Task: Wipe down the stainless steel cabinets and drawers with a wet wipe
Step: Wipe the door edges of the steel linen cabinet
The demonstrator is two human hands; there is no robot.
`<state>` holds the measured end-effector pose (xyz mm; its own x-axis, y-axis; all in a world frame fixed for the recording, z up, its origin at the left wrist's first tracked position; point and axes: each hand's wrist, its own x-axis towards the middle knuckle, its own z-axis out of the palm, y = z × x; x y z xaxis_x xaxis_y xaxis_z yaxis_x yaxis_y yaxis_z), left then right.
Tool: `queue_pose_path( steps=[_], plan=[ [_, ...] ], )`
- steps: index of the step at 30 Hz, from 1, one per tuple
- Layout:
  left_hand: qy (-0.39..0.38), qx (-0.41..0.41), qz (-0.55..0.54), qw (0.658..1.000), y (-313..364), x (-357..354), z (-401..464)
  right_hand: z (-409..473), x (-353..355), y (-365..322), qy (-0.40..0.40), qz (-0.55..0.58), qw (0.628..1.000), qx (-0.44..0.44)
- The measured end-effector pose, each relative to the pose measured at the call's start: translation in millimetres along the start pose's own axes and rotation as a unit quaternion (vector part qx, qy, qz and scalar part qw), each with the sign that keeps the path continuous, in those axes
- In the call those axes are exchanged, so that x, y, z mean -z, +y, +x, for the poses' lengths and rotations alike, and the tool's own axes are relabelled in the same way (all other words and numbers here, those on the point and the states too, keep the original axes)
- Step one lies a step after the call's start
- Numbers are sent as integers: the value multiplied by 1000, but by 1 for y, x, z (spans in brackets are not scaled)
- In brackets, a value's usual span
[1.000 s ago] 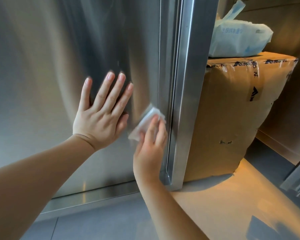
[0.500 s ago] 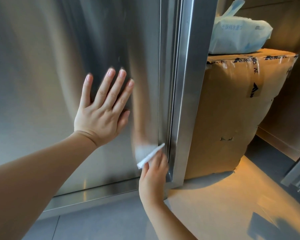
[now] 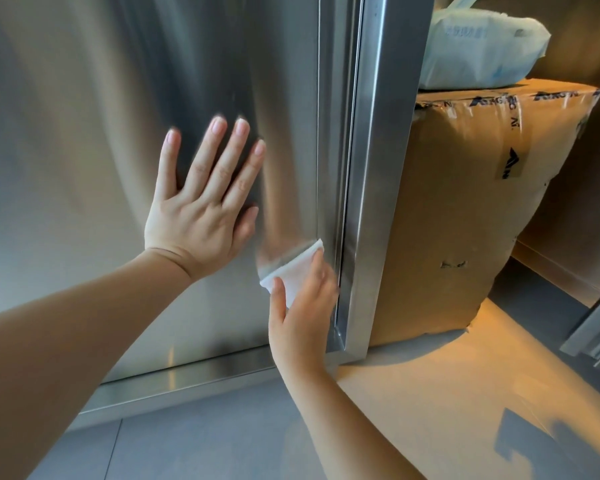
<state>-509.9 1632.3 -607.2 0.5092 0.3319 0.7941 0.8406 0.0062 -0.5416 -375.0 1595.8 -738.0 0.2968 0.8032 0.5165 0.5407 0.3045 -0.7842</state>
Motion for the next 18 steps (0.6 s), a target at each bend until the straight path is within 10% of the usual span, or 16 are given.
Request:
queue_pose_path(
  steps=[5,11,18],
  plan=[
    [6,-1,-3,1000,1,1,0,-9,13,2,-62,-15,998,-6],
    [20,-2,-6,1000,-1,0,1,56,11,-56,92,2,986,137],
    [-1,-1,-6,1000,0,3,-1,4,15,0,-91,-5,990,109]
  ],
)
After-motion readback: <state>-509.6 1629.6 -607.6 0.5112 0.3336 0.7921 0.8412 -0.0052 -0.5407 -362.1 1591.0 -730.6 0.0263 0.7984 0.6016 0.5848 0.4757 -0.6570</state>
